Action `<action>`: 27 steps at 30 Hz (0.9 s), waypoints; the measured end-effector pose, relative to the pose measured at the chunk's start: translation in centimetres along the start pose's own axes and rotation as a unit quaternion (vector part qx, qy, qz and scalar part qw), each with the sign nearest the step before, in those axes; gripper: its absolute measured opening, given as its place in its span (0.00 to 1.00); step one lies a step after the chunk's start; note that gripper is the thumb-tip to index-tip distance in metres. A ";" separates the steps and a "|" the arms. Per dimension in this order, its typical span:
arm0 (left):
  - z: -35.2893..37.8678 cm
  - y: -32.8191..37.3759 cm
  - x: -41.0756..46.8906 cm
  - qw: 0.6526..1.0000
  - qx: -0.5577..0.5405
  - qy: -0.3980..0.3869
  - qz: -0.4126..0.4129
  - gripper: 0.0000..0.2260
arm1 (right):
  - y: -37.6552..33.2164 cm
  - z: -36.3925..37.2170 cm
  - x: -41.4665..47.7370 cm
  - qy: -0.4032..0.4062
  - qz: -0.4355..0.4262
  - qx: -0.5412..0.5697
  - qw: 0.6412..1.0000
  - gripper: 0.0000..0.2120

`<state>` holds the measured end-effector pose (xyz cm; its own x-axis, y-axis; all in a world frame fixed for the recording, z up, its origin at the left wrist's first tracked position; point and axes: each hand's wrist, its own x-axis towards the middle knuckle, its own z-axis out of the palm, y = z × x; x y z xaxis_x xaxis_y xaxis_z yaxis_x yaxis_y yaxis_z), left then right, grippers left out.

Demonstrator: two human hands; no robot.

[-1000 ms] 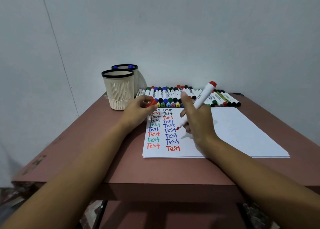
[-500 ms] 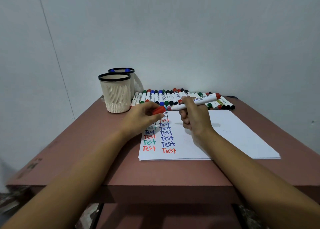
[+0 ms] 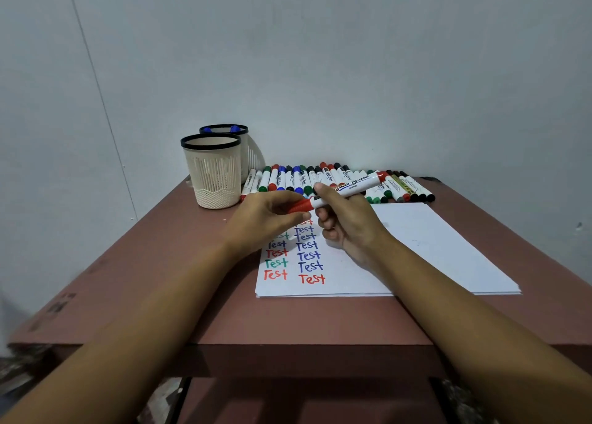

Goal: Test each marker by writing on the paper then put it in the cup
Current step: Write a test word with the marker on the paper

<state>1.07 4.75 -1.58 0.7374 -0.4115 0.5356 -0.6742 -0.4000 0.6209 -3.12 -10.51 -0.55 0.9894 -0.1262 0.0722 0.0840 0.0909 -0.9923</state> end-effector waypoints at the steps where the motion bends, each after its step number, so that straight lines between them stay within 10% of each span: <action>1: 0.0 0.1 -0.1 1.000 -0.002 0.004 0.003 0.16 | 0.1 -0.1 0.1 0.004 -0.009 0.009 1.000 0.17; 22: 0.7 1.4 0.4 0.966 -0.230 0.000 -0.120 0.04 | 0.3 -0.8 1.2 -0.063 -0.016 0.101 0.993 0.11; 27: 0.3 1.3 0.9 0.908 -0.379 -0.001 -0.181 0.04 | -0.4 -0.7 1.6 -0.041 -0.001 0.130 0.991 0.12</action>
<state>0.82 3.59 -0.47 0.9043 -0.3671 0.2178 -0.1655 0.1688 0.9716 -1.66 -11.47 -0.15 0.9945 -0.0471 0.0934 0.1039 0.3443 -0.9331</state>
